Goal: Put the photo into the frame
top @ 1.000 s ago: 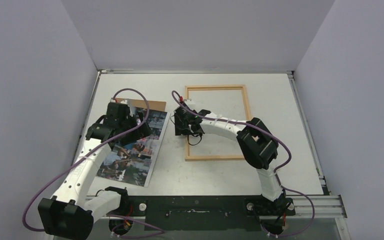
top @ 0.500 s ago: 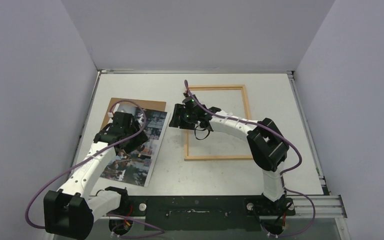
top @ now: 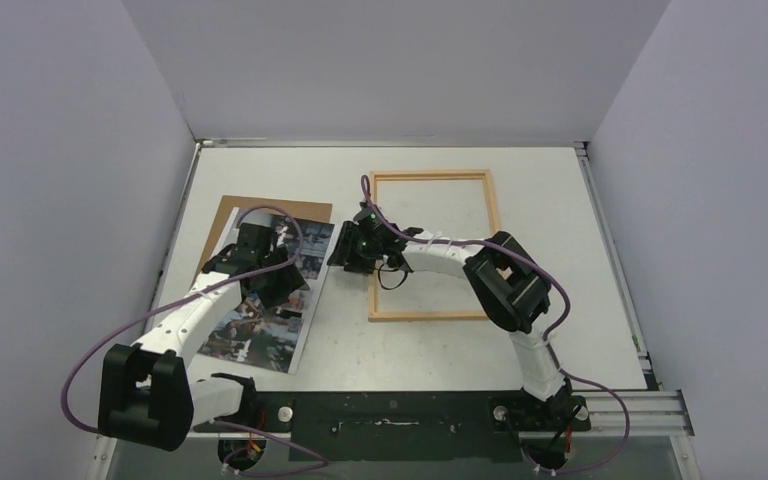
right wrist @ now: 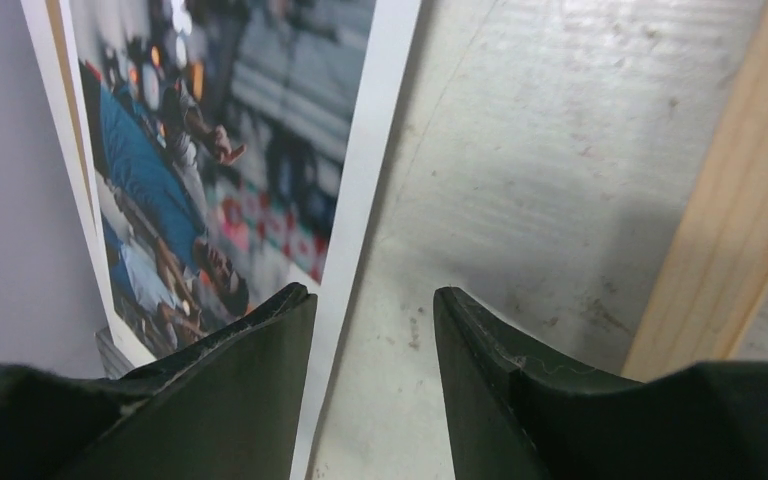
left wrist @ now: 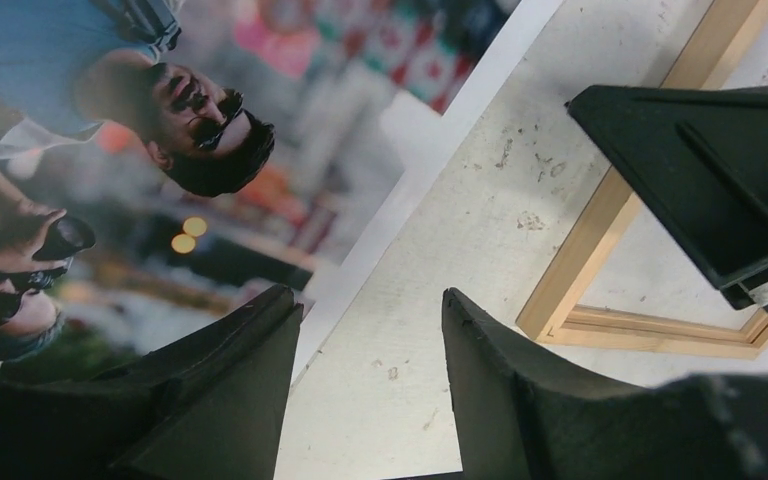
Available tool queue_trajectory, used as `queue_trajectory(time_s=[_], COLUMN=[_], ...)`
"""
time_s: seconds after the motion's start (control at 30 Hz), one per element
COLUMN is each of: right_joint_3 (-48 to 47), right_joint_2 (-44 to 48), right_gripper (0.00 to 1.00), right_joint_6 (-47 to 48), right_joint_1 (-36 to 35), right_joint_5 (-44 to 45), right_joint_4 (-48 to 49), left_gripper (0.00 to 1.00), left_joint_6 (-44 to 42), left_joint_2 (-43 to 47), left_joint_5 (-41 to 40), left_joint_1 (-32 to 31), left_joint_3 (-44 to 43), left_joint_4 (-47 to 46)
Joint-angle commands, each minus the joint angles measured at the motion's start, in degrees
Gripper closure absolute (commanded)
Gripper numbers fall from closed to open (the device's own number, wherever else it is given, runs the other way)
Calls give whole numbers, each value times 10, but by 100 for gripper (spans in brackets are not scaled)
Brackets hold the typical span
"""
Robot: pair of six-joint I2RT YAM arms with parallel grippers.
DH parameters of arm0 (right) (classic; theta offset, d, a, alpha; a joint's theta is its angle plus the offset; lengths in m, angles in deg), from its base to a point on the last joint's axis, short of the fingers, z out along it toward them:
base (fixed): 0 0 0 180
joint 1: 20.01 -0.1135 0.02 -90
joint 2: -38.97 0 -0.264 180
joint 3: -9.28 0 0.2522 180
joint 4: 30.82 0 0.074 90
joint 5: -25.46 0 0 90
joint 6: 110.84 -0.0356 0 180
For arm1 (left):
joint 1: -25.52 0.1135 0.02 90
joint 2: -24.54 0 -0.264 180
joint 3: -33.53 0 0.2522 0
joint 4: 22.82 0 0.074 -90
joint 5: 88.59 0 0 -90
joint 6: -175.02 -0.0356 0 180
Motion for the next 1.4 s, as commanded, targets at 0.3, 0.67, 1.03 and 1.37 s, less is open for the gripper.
queue_trajectory(time_s=[0.3, 0.67, 1.03, 1.37], right_joint_3=[-110, -207, -291, -290], right_joint_2=[-79, -181, -231, -253], right_gripper=[53, 51, 51, 51], right_joint_6=[29, 20, -53, -107], right_joint_1=[59, 85, 88, 81], right_joint_5=[43, 3, 62, 56], right_joint_4=[76, 108, -63, -72], left_gripper=[50, 53, 56, 60], left_joint_6=[-20, -50, -67, -52], left_joint_2=[-96, -165, -226, -260], left_joint_5=[-30, -74, -71, -99], left_joint_1=[3, 4, 10, 10], left_joint_3=[-68, -109, -146, -133], left_joint_4=[-30, -8, -10, 6])
